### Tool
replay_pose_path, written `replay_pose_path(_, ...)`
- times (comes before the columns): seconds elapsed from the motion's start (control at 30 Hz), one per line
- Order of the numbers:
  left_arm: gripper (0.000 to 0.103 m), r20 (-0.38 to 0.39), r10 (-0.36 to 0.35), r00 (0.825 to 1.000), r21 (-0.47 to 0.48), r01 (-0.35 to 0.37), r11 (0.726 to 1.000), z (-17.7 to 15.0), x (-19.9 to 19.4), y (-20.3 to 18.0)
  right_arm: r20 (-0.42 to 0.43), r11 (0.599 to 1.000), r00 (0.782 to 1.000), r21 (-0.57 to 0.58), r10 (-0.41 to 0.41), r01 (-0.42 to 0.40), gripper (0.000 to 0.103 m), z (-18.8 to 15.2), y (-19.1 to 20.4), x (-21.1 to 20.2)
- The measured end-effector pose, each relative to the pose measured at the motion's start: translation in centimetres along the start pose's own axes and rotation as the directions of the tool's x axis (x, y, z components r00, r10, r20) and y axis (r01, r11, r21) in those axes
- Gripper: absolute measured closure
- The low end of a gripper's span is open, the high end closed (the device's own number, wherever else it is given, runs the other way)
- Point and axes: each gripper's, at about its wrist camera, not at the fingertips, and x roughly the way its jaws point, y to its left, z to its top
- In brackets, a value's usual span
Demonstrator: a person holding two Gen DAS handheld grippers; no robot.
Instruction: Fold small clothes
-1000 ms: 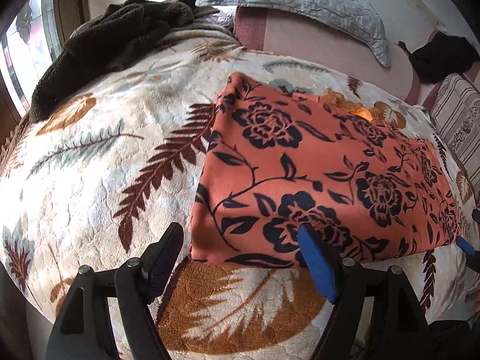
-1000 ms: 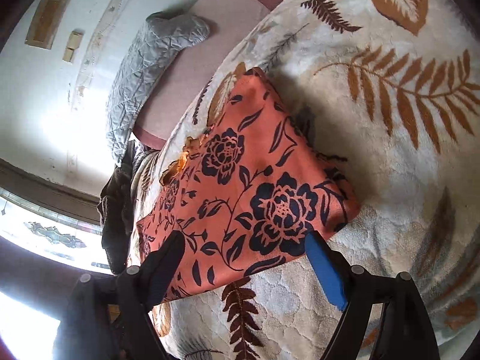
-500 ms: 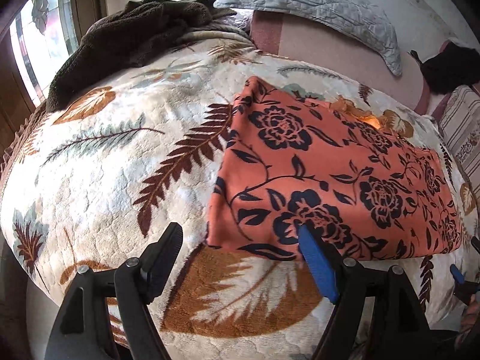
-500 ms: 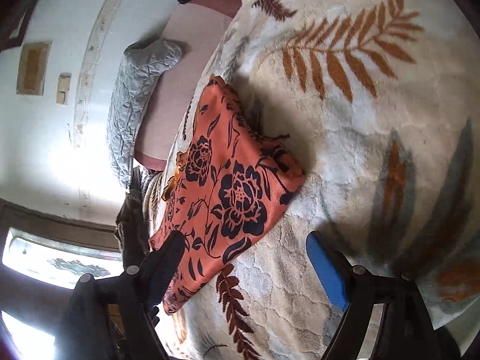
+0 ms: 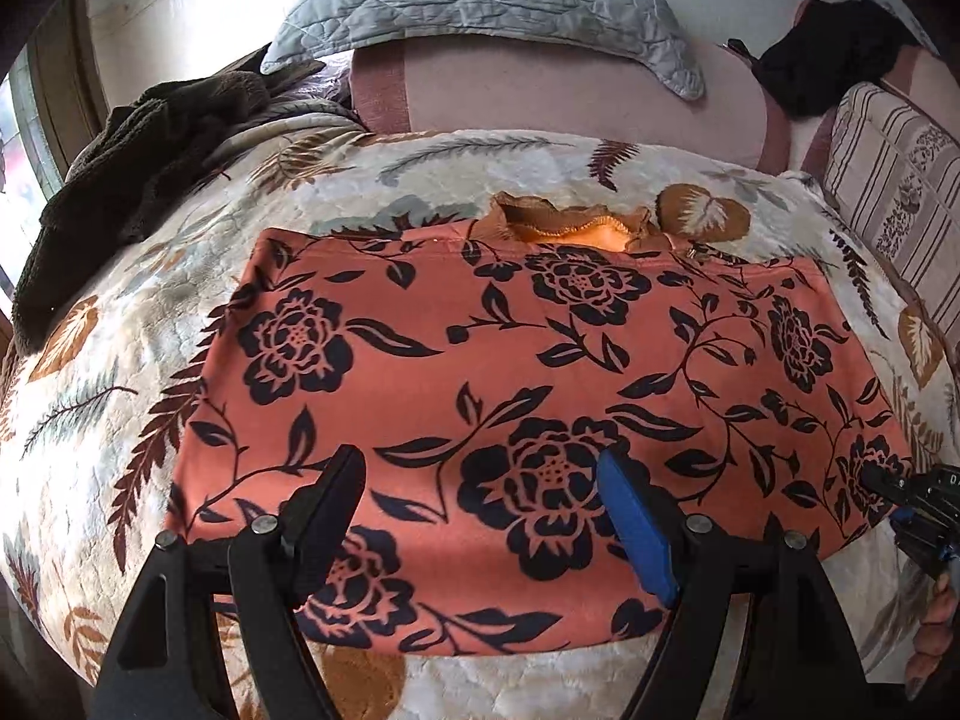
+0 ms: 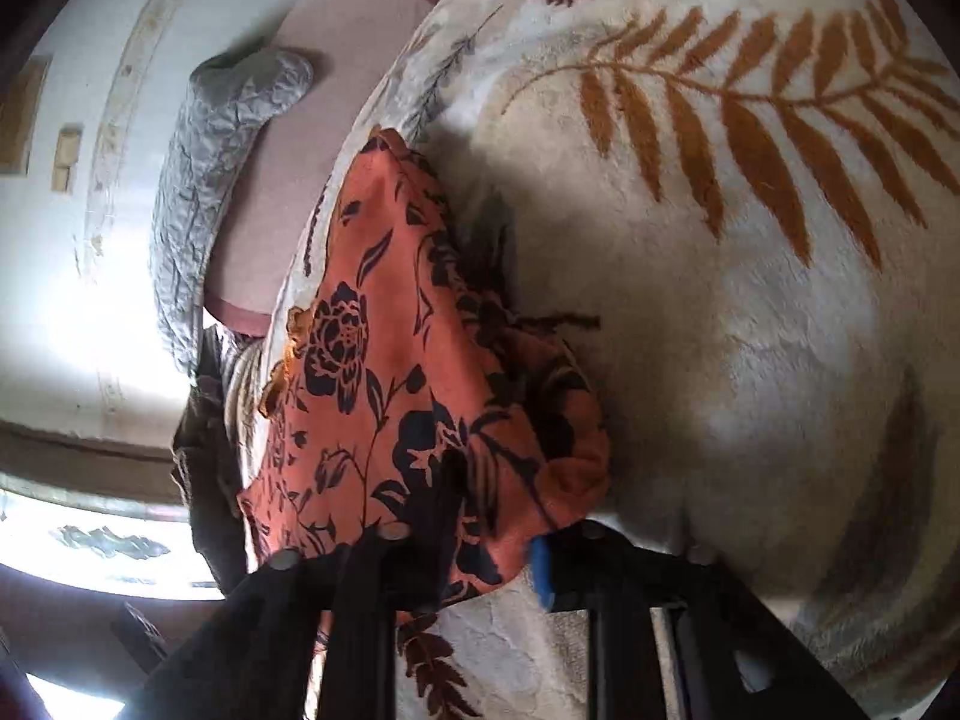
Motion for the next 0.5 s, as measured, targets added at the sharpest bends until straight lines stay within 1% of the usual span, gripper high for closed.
replay_pose_path(0.03, 0.023, -0.004, -0.001, 1.000, 0.002, 0.001, 1.000, 0.2, 0.3, -0.4, 0.012, 0.997, 0.999, -0.067, -0.031, 0.032, 0.095, -0.1, 1.0, -0.4)
replay_pose_path(0.1, 0.023, 0.010, -0.005, 1.000, 0.001, 0.005, 1.000, 0.6, 0.2, -0.7, 0.100, 0.972, 0.990, -0.207, -0.096, 0.115, 0.096, -0.7, 3.4, -2.2)
replay_pose_path(0.13, 0.023, 0.039, -0.015, 0.999, 0.000, 0.015, 1.000, 0.8, -0.1, -0.7, 0.141, 0.955, 0.983, -0.259, -0.114, 0.148, 0.096, -1.0, 4.3, -3.1)
replay_pose_path(0.17, 0.023, 0.071, -0.017, 0.997, -0.001, 0.018, 1.000, 0.7, -0.3, -0.7, 0.150, 0.946, 0.981, -0.283, -0.119, 0.158, 0.094, -1.1, 4.5, -3.3)
replay_pose_path(0.2, 0.023, 0.078, 0.001, 0.997, 0.004, -0.002, 1.000, 0.6, 0.1, -0.8, 0.115, 0.949, 0.987, -0.281, -0.113, 0.141, 0.089, -1.1, 4.0, -2.8)
replay_pose_path(0.23, 0.022, 0.044, 0.025, 0.999, 0.022, -0.026, 0.999, 0.4, 1.2, -1.0, 0.039, 0.956, 0.992, -0.263, -0.123, 0.129, 0.084, -0.9, 2.9, -1.5)
replay_pose_path(0.27, 0.022, -0.030, 0.035, 0.999, 0.051, -0.033, 0.998, 0.1, 3.0, -1.3, -0.057, 0.971, 0.992, -0.217, -0.116, 0.101, 0.078, -0.5, 1.4, -0.1)
replay_pose_path(0.3, 0.021, -0.085, 0.045, 0.995, 0.064, -0.040, 0.997, -0.2, 4.3, -1.3, -0.059, 0.985, 0.997, -0.171, -0.045, 0.035, 0.078, -0.2, 0.5, -0.6)
replay_pose_path(0.33, 0.019, -0.049, 0.038, 0.998, 0.053, -0.036, 0.998, -0.5, 4.2, -1.1, -0.059, 0.990, 0.998, -0.143, -0.017, 0.009, 0.078, 0.3, 0.0, -1.3)
replay_pose_path(0.37, 0.019, -0.030, 0.036, 0.999, 0.048, -0.034, 0.998, -0.6, 4.0, -1.0, -0.044, 0.990, 0.999, -0.139, -0.012, 0.006, 0.078, 0.9, -0.2, -2.2)
replay_pose_path(0.43, 0.019, -0.027, 0.032, 0.999, 0.055, -0.030, 0.998, -0.7, 4.1, -0.9, -0.009, 0.989, 1.000, -0.143, 0.028, -0.029, 0.075, 2.4, 0.0, -3.8)
replay_pose_path(0.5, 0.019, -0.025, 0.025, 0.999, 0.049, -0.024, 0.999, -0.8, 4.1, -0.8, -0.005, 0.981, 0.998, -0.182, 0.062, -0.062, 0.073, 4.7, 1.0, -3.9)
